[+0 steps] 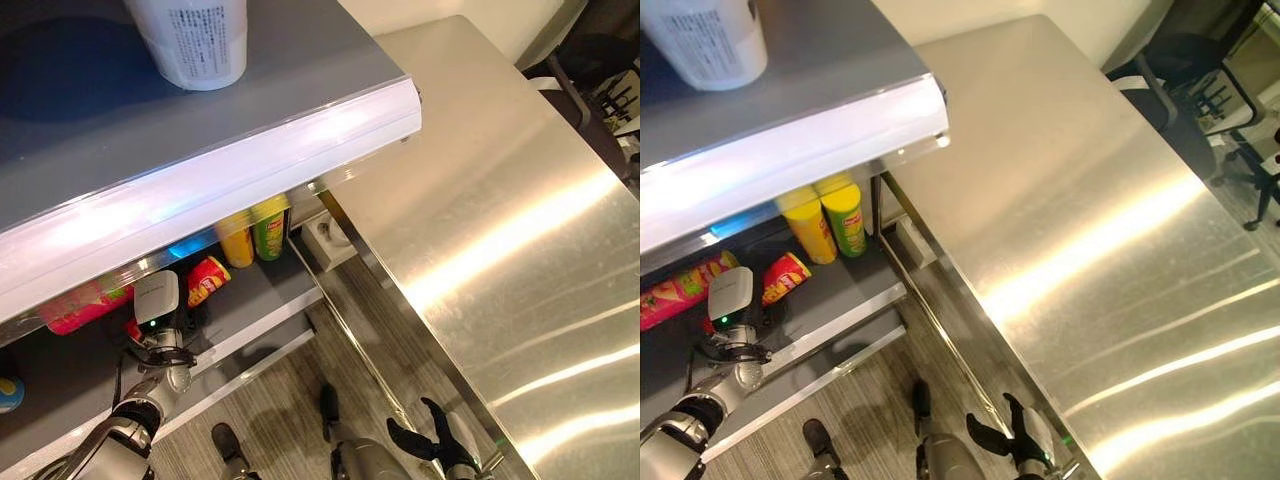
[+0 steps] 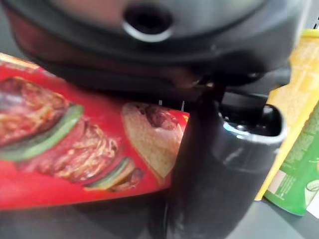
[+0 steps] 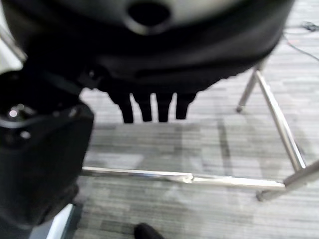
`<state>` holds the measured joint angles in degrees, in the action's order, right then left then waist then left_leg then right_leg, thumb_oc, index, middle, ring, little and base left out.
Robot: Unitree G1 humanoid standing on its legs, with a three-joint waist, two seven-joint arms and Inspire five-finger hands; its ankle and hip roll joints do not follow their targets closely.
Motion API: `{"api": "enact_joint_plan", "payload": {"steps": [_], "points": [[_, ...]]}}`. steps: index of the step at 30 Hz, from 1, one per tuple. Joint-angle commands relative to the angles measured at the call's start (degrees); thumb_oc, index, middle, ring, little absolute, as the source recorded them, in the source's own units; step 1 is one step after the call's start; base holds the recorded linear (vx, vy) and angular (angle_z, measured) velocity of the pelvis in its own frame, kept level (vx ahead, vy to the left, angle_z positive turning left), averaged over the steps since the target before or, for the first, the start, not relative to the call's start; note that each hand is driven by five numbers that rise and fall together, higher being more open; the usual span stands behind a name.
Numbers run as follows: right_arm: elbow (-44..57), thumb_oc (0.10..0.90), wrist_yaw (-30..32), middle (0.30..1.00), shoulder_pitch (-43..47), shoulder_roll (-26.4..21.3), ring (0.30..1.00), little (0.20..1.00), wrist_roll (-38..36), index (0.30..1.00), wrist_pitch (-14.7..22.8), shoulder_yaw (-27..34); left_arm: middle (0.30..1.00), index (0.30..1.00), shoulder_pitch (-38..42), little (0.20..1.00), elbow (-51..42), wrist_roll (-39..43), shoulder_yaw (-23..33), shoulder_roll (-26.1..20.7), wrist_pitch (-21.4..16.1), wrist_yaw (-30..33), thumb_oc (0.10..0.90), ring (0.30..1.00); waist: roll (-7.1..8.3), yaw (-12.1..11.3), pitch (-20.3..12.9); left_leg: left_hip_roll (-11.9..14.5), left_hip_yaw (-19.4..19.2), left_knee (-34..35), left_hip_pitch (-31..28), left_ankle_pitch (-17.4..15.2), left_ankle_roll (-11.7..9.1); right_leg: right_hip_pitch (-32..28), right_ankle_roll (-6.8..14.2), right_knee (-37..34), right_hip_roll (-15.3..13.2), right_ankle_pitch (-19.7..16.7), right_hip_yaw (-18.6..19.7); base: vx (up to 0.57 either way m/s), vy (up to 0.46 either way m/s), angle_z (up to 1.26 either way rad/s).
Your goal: Put the goods on the table back onto the shelves and tidy them up.
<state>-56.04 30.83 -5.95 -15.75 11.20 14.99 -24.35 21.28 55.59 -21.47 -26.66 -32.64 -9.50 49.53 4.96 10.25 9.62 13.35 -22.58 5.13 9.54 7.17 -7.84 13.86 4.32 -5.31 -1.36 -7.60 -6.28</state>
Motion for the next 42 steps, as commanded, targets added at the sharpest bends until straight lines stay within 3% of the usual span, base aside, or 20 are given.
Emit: {"api": "enact_joint_plan", "payload": {"steps": [1,7,12,18,20,21,22,23,25,28,29,30,39,42], "points": [[0.4,0.800,3.7,0.900,-2.1,0.2,0.900,0.900,0.5,0.900,0.6,0.9,0.300,0.300,3.1,0.300,-3.2,0.6,4.8,-2.3,-2.1,7.3,0.400,0.300,1.78,-1.5,-0.5,1.9,0.5,-0.1,-2.3,-0.7,-1.7,1.2,4.7,0.8,-0.9,-1.9,-0.8,-0.03,-0.004,0.10],[0.4,0.800,3.3,0.900,-2.4,0.8,0.900,0.900,1.5,0.900,0.1,0.4,0.300,0.300,-0.1,0.300,-10.7,2.2,8.7,-1.9,-4.2,9.9,0.400,0.300,3.37,-2.5,-0.2,1.7,1.0,-0.1,-2.3,-0.6,-1.3,0.9,4.8,0.8,-0.8,-2.1,-0.9,-0.04,-0.004,0.07],[2.4,0.800,1.7,0.900,-2.2,1.4,0.900,0.900,2.8,0.900,0.2,-1.3,0.300,0.300,-0.1,0.300,-20.3,5.9,14.4,-1.5,-8.6,14.1,0.400,0.300,6.81,-2.8,0.4,2.2,1.2,-0.3,-1.3,-0.5,-1.2,1.6,5.0,0.6,-0.4,-2.9,-0.7,-0.05,-0.044,-0.01],[8.3,0.800,-0.4,0.900,-1.6,0.6,0.900,0.900,4.8,0.900,1.6,-4.7,0.300,0.300,0.4,0.300,-27.8,8.8,18.7,-3.1,-13.3,16.1,0.400,0.300,12.89,-2.7,2.1,3.5,0.5,-2.5,0.9,-0.8,-1.4,3.4,5.5,0.6,1.1,-4.3,1.0,-0.07,-0.072,-0.06],[9.2,0.800,-0.7,0.900,-1.5,0.4,0.900,0.900,5.0,0.900,1.9,-5.5,0.300,0.300,0.9,0.300,-29.0,9.8,19.5,-3.7,-14.5,16.2,0.400,0.300,13.76,-2.6,2.4,4.4,1.1,-3.3,0.9,-2.8,-1.9,3.2,6.1,0.5,2.0,-3.6,1.5,0.01,-0.056,-0.15],[9.6,0.800,-1.2,0.900,-1.0,0.6,0.900,0.900,5.0,0.900,2.3,-6.8,0.300,0.300,1.9,0.300,-31.1,11.5,20.7,-4.3,-16.6,16.7,0.400,0.300,16.00,-2.8,3.5,5.1,1.2,-5.2,2.2,-3.3,-2.1,3.8,6.2,0.5,2.6,-4.0,1.8,0.00,-0.077,-0.11],[9.6,0.800,-1.2,0.900,-0.9,0.7,0.900,0.900,4.9,0.900,2.3,-6.9,0.300,0.300,1.9,0.300,-31.2,11.6,20.8,-4.5,-16.5,16.7,0.400,0.300,16.10,-2.8,3.6,5.2,1.2,-5.6,2.4,-3.5,-2.1,3.8,6.2,0.5,2.6,-4.1,1.8,-0.13,-0.136,-0.08],[10.0,0.800,-1.4,0.900,-0.3,1.0,0.900,0.900,5.1,0.900,2.7,-8.3,0.300,0.300,3.2,0.300,-33.6,12.8,22.0,-5.6,-18.2,16.8,0.400,0.300,18.46,-3.1,4.8,5.9,1.7,-7.2,4.0,-4.0,-2.3,4.6,6.2,0.5,3.3,-4.5,1.9,-0.10,-0.101,-0.03],[10.5,0.800,-1.4,0.900,0.5,1.2,0.900,0.900,5.2,0.900,3.2,-9.8,0.300,0.300,4.7,0.300,-35.6,13.6,22.4,-7.2,-19.5,16.6,0.400,0.300,20.71,-3.3,5.9,6.8,2.4,-8.8,5.9,-4.6,-2.5,5.5,6.2,0.5,3.8,-5.0,1.3,-0.11,-0.105,-0.03],[11.1,0.800,-1.2,0.900,1.2,1.3,0.900,0.900,5.2,0.900,3.7,-10.9,0.300,0.300,6.3,0.300,-37.0,14.2,22.3,-9.1,-20.2,15.7,0.400,0.300,22.57,-3.3,7.0,7.3,3.6,-10.3,8.3,-5.2,-2.6,6.6,6.3,0.5,4.1,-5.2,0.7,-0.06,-0.062,0.12],[11.5,0.800,-0.8,0.900,1.8,1.3,0.900,0.900,5.4,0.900,3.9,-12.0,0.300,0.300,8.0,0.300,-40.0,14.4,22.2,-11.1,-20.7,14.8,0.400,0.300,24.15,-3.5,8.2,7.8,4.8,-11.4,10.4,-5.6,-2.8,7.5,6.3,0.4,4.3,-5.4,-0.1,-0.10,-0.108,0.24],[11.4,0.800,-0.3,0.900,2.4,1.5,0.900,0.900,5.7,0.900,4.1,-12.7,0.300,0.300,8.7,0.300,-41.9,14.0,22.5,-13.1,-19.9,13.6,0.400,0.300,24.79,-3.7,9.3,8.2,6.0,-12.5,12.3,-6.1,-2.9,8.2,6.2,0.4,4.5,-5.6,-1.1,-0.10,-0.086,0.19],[12.5,0.800,2.0,0.900,3.4,0.6,0.900,0.900,4.2,0.900,6.4,-14.3,0.300,0.300,12.7,0.300,-51.3,8.9,22.8,-17.6,-17.6,12.2,0.400,0.300,24.84,-3.6,13.0,10.0,9.8,-15.5,17.8,-8.0,-3.1,10.7,6.3,0.3,5.7,-6.9,-3.9,-0.04,-0.003,0.17],[14.5,0.800,3.0,0.900,3.2,-0.6,0.900,0.900,2.4,0.900,8.3,-14.2,0.300,0.300,15.0,0.300,-52.9,6.3,20.9,-21.1,-16.5,11.3,0.400,0.300,24.84,-3.9,15.1,9.7,11.4,-16.1,19.7,-8.2,-3.0,11.4,6.2,0.3,5.5,-7.4,-4.7,-0.06,0.005,0.13]]}}
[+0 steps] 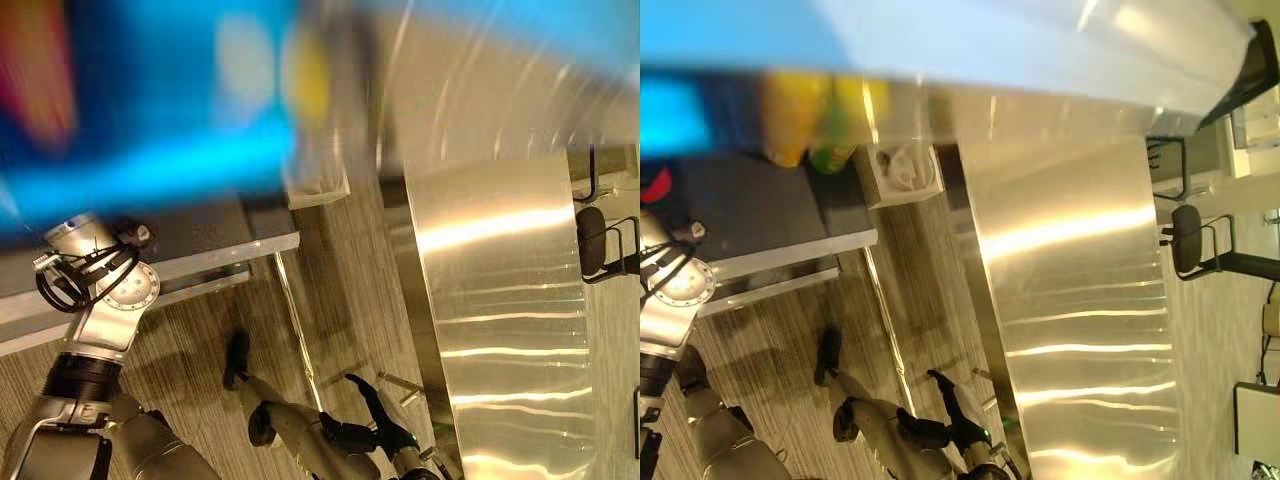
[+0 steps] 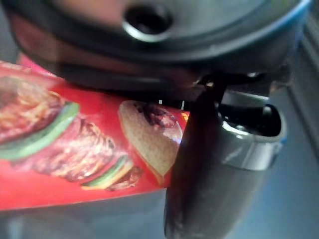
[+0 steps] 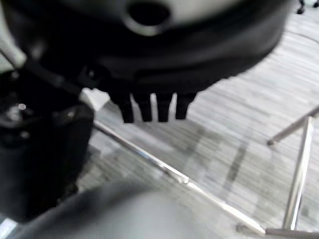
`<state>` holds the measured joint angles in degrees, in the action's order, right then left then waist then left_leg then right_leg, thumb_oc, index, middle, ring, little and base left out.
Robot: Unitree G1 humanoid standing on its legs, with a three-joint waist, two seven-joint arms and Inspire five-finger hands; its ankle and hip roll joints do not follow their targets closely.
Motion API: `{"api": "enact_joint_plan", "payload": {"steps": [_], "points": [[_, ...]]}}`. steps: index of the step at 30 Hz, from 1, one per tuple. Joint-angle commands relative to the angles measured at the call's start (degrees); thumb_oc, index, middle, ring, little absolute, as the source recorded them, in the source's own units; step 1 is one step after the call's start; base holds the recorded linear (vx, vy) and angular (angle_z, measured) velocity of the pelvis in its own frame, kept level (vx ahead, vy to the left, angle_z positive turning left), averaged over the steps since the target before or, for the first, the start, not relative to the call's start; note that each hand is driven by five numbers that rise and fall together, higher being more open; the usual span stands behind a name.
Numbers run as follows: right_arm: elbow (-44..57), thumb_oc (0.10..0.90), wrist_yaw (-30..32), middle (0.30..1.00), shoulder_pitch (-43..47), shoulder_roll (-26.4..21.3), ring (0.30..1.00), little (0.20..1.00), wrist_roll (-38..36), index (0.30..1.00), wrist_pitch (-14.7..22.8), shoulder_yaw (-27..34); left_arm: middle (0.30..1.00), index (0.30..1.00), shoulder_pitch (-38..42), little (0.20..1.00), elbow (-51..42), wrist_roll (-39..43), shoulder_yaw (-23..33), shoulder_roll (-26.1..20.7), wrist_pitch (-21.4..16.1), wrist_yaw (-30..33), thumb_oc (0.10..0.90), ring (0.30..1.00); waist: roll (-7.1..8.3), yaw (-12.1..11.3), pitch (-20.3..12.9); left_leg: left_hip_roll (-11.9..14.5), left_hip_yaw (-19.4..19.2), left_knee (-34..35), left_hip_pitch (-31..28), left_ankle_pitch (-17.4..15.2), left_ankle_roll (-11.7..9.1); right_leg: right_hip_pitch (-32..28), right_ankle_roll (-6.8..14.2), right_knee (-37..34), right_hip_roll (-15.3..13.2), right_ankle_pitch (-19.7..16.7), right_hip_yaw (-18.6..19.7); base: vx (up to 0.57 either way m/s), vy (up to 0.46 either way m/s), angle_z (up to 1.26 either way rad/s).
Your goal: Put the goods on the table back onto the shelves and tidy them up.
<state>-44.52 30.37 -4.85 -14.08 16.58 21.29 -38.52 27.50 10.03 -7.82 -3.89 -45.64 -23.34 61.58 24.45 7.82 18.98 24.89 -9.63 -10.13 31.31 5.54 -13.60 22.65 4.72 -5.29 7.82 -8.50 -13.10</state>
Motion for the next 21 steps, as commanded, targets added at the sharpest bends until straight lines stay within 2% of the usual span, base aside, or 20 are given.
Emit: {"api": "enact_joint_plan", "payload": {"steps": [1,9,14,15,21], "points": [[3.3,0.800,3.9,0.900,2.1,-2.5,0.900,0.900,-3.1,0.900,2.4,-0.1,0.300,0.300,9.5,0.300,-7.6,-8.1,-2.3,-9.0,-2.2,-0.6,0.400,0.300,5.35,-1.4,6.3,-2.0,-1.3,-1.1,-1.5,-6.6,2.8,2.9,5.8,0.3,-3.7,-6.7,2.0,-0.04,0.003,0.14],[4.0,0.800,7.0,0.900,2.8,-3.3,0.900,0.900,-2.5,0.900,3.4,-1.5,0.300,0.300,13.9,0.300,-8.0,-15.7,-8.3,-15.7,1.5,-0.8,0.400,0.300,5.35,-1.3,9.2,-2.1,0.7,-4.4,1.7,-7.9,3.4,4.2,6.0,0.3,-3.5,-7.7,1.5,-0.05,0.012,0.07],[4.6,0.800,8.6,0.900,3.4,-3.6,0.900,0.900,-1.9,0.900,3.7,-2.0,0.300,0.300,15.2,0.300,-9.0,-20.0,-10.7,-17.2,3.1,0.4,0.400,0.300,5.35,-1.6,10.4,-1.8,1.3,-6.9,3.4,-8.7,3.9,4.7,6.1,0.3,-3.2,-8.4,2.1,-0.04,0.028,-0.05],[5.6,0.800,9.3,0.900,3.7,-4.7,0.900,0.900,-1.5,0.900,4.0,-2.2,0.300,0.300,16.5,0.300,-11.0,-21.7,-11.0,-17.7,3.6,1.6,0.400,0.300,5.35,-1.4,10.8,-1.5,2.3,-8.6,5.3,-9.4,4.1,5.4,6.2,0.3,-2.6,-8.8,2.1,-0.03,0.004,-0.09],[6.0,0.800,10.0,0.900,2.4,-5.7,0.900,0.900,-0.7,0.900,3.8,-2.7,0.300,0.300,18.1,0.300,-14.3,-24.0,-10.1,-17.8,4.3,4.5,0.400,0.300,5.35,-1.6,10.8,-0.7,5.1,-12.3,9.2,-10.8,4.2,6.5,6.1,0.3,-2.0,-9.2,1.0,0.00,-0.008,-0.03]]}}
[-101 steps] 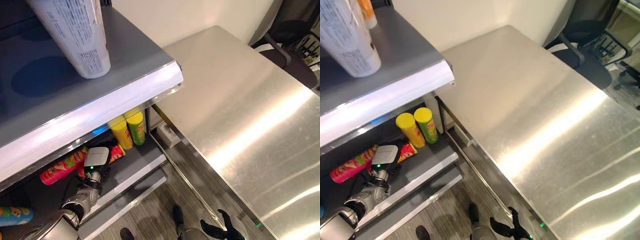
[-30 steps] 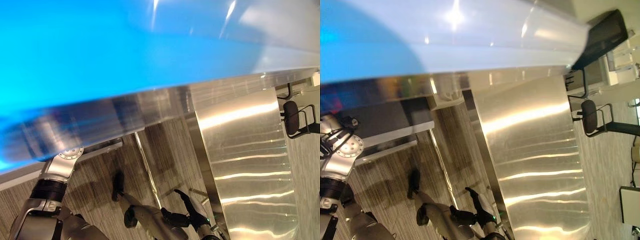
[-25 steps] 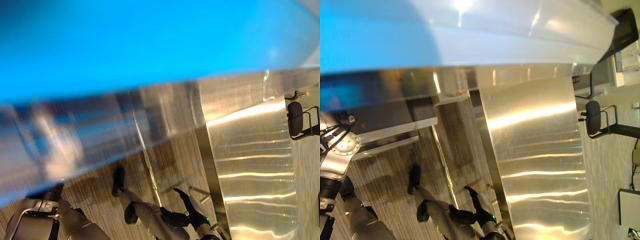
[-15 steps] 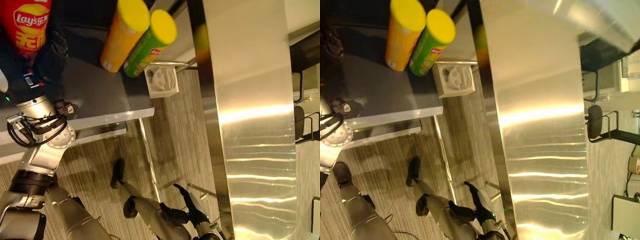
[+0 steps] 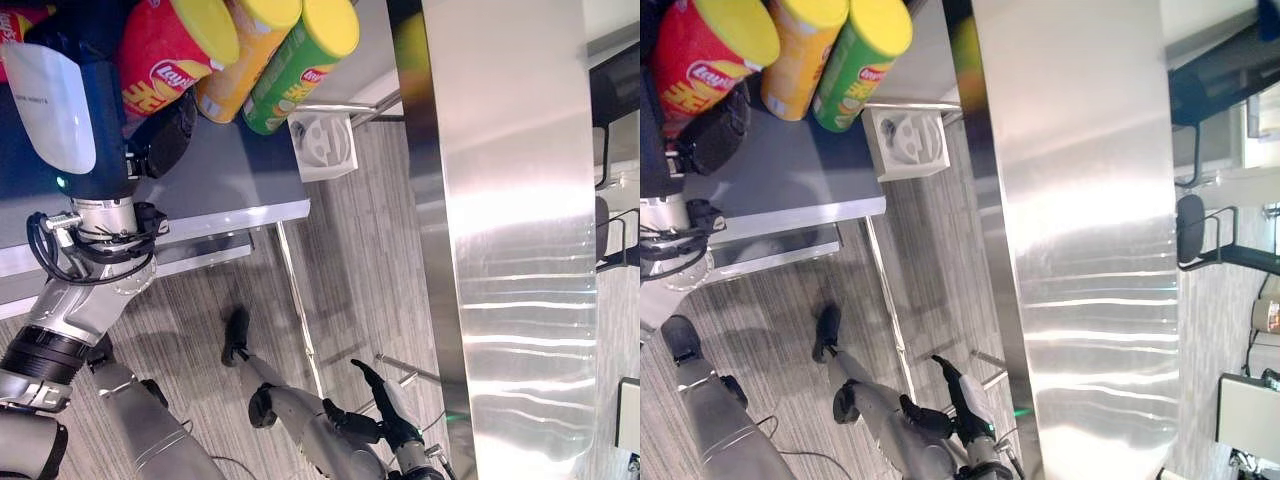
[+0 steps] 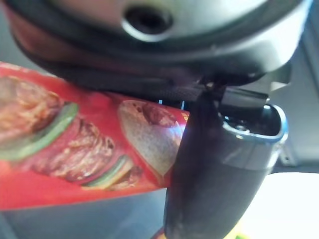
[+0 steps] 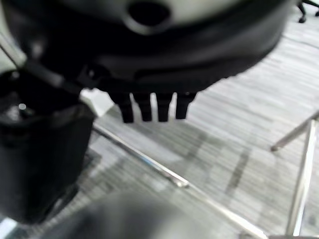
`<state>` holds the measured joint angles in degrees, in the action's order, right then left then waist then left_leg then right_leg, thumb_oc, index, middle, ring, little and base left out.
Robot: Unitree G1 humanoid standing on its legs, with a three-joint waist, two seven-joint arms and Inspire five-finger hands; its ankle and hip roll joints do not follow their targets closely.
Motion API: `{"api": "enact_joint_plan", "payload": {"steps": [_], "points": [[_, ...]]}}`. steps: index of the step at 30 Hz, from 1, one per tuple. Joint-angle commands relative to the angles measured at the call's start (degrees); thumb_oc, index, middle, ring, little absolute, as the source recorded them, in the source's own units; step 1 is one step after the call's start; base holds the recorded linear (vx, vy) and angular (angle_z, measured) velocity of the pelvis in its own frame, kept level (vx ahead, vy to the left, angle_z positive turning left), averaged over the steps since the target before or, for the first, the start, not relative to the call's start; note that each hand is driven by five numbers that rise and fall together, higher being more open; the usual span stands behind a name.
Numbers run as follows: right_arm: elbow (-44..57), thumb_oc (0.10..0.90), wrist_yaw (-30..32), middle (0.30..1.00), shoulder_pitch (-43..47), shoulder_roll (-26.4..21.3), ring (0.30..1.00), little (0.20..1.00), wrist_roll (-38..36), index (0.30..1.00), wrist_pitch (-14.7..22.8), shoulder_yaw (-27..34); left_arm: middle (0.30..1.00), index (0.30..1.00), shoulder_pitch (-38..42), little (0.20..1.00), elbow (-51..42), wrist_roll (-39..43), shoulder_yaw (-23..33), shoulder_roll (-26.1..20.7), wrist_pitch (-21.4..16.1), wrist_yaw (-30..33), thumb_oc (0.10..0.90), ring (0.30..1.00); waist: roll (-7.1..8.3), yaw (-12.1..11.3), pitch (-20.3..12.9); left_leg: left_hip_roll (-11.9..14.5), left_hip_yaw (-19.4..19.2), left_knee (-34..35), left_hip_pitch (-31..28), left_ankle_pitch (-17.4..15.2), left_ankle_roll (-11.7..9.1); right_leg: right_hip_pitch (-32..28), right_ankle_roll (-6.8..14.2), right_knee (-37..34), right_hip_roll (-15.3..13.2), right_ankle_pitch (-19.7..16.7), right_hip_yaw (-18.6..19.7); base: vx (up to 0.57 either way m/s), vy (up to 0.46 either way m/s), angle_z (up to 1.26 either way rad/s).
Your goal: Put the goods on the table back onto the shelves and tidy them up.
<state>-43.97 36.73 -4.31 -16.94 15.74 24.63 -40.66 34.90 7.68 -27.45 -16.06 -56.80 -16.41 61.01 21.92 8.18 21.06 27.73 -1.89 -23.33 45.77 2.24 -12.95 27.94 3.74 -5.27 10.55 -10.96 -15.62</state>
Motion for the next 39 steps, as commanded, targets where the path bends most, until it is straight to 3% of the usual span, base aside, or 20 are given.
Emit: {"api": "enact_joint_plan", "payload": {"steps": [1,9,24,25,26,39], "points": [[5.2,0.800,3.7,0.900,1.4,-3.1,0.900,0.900,0.0,0.900,0.3,-0.3,0.300,0.300,10.3,0.300,-11.6,-4.5,1.8,-5.8,-2.8,5.2,0.400,0.300,7.88,-2.2,8.7,-3.6,-2.2,0.8,-5.1,-7.6,3.6,1.2,7.1,0.3,-4.8,-6.7,3.2,0.02,-0.020,0.04],[3.7,0.800,2.4,0.900,0.1,-2.2,0.900,0.900,-0.1,0.900,-1.2,0.8,0.300,0.300,6.4,0.300,-14.3,-0.4,5.3,0.7,-5.9,4.2,0.400,0.300,7.88,-3.2,7.8,-4.5,-2.9,1.7,-7.2,-7.8,3.8,-0.5,7.3,0.3,-5.0,-6.9,3.2,0.02,-0.003,0.07],[3.5,0.800,2.5,0.900,-0.8,-2.7,0.900,0.900,1.1,0.900,-2.6,1.7,0.300,0.300,5.2,0.300,-14.5,3.6,6.6,2.6,-6.5,1.2,0.400,0.300,7.88,-4.0,8.7,-3.6,-2.4,-0.8,-7.2,-9.7,4.0,-1.6,7.5,0.3,-4.4,-7.6,3.3,0.00,0.006,-0.01],[3.5,0.800,2.5,0.900,-0.8,-2.7,0.900,0.900,1.1,0.900,-2.7,1.7,0.573,0.573,5.2,0.573,-14.5,3.6,6.6,2.6,-6.5,1.1,0.582,0.573,7.88,-4.0,8.7,-3.6,-2.5,-0.8,-7.2,-9.7,4.0,-1.6,7.6,0.3,-4.5,-7.6,3.3,0.02,0.015,0.03],[3.7,0.800,2.4,0.900,-0.8,-2.9,0.900,0.900,1.1,0.900,-2.7,1.8,0.900,0.900,5.5,0.900,-14.1,3.8,6.0,2.6,-6.4,0.8,0.800,0.900,7.88,-4.0,8.7,-3.8,-2.4,-0.8,-7.2,-9.7,4.1,-1.6,7.5,0.3,-4.5,-7.6,3.3,0.01,0.011,0.05],[3.6,0.800,3.9,0.900,-1.2,-3.0,0.900,0.900,2.7,0.900,-3.0,1.7,0.900,0.900,7.8,0.900,-14.6,0.0,2.2,-0.4,-4.6,-0.1,0.800,0.900,7.88,-4.5,8.7,-5.1,-2.4,-0.3,-6.9,-9.3,4.6,-1.6,7.7,0.3,-5.5,-7.6,3.0,0.00,0.003,0.01]]}}
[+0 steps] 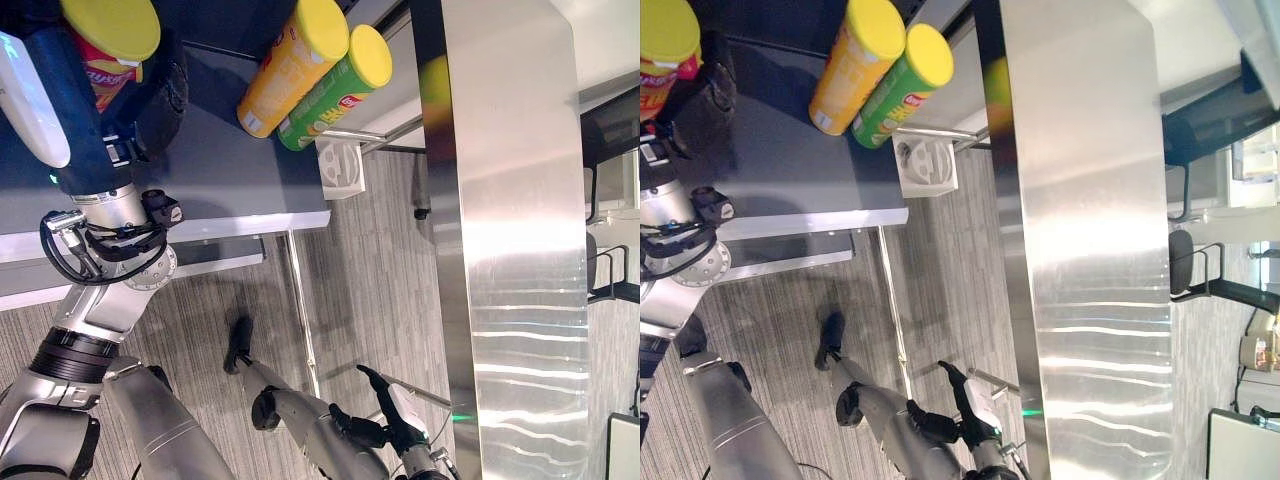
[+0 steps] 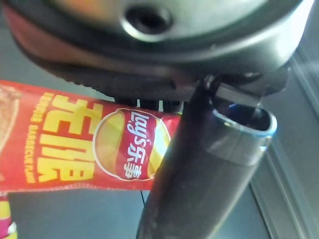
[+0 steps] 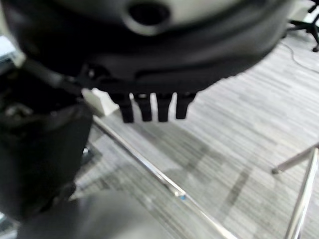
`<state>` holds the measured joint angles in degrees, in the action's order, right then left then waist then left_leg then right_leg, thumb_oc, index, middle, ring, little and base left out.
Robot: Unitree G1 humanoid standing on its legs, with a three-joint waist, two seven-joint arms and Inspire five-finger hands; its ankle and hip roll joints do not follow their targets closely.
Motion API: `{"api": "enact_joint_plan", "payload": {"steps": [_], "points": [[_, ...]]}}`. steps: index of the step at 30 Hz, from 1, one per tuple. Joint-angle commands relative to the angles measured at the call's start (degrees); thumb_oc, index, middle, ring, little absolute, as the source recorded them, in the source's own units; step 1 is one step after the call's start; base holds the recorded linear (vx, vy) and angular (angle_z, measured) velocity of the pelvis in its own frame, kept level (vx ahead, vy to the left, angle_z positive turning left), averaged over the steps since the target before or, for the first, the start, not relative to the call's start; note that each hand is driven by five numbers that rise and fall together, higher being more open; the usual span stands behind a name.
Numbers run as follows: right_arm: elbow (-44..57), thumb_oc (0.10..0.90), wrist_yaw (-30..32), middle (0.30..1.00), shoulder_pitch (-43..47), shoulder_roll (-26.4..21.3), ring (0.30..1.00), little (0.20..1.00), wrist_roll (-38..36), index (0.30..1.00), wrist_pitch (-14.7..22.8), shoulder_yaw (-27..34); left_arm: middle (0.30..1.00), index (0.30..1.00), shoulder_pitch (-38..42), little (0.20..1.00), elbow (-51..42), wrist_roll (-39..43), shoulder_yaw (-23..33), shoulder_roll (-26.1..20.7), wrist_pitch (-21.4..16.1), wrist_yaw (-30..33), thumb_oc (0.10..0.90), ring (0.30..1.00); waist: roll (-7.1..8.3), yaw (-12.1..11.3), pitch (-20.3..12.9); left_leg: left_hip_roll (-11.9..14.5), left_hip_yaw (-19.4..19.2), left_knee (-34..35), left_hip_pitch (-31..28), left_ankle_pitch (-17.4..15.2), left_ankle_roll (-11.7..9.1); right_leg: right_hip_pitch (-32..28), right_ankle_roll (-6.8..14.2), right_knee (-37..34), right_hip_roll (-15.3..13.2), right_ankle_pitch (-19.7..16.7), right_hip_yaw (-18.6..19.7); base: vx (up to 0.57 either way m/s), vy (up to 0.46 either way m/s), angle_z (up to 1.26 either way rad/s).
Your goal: Put the goods on the table back onto the shelves and tidy them up.
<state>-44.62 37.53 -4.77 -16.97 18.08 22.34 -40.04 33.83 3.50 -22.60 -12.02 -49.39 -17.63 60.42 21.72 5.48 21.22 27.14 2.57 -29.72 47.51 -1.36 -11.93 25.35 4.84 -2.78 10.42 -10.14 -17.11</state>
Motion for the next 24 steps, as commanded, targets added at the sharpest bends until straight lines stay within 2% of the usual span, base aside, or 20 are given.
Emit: {"api": "enact_joint_plan", "payload": {"steps": [1,7,18,24], "points": [[4.1,0.800,3.2,0.900,-0.7,-3.0,0.900,0.900,0.4,0.900,-0.7,0.9,0.900,0.900,9.3,0.900,-10.6,-5.5,-2.3,-8.2,-3.1,0.5,0.800,0.900,8.07,-1.8,8.5,-4.4,-6.7,6.1,-8.6,-5.7,3.6,1.1,6.6,-2.2,-5.4,-8.4,4.4,0.00,0.000,0.00],[3.7,0.800,3.4,0.900,-0.9,-3.0,0.900,0.900,0.4,0.900,-0.8,0.9,0.900,0.900,9.6,0.900,-10.5,-6.1,-3.6,-8.3,-2.8,0.3,0.800,0.900,8.07,-2.0,8.5,-4.4,-6.2,5.9,-8.2,-5.7,3.7,1.2,6.5,-2.2,-5.4,-8.5,4.0,0.00,-0.002,0.01],[3.5,0.800,4.1,0.900,-0.7,-2.5,0.900,0.900,0.9,0.900,-0.8,0.8,0.900,0.900,7.6,0.900,-11.1,-8.1,-2.5,-9.7,-2.1,1.7,0.800,0.900,8.07,-3.5,8.5,-4.8,-6.6,6.6,-9.5,-5.3,4.0,0.2,6.7,-2.2,-5.9,-8.3,4.4,0.00,-0.001,0.01],[3.5,0.800,5.6,0.900,-1.4,-2.2,0.900,0.900,1.8,0.900,-0.5,2.3,0.900,0.900,3.5,0.900,-13.7,-11.4,0.9,-13.4,-1.0,5.6,0.800,0.900,8.07,-5.1,5.1,-6.3,-7.3,9.3,-10.9,-4.1,4.4,-0.7,6.9,-2.2,-7.1,-7.7,4.2,0.08,-0.018,0.07]]}}
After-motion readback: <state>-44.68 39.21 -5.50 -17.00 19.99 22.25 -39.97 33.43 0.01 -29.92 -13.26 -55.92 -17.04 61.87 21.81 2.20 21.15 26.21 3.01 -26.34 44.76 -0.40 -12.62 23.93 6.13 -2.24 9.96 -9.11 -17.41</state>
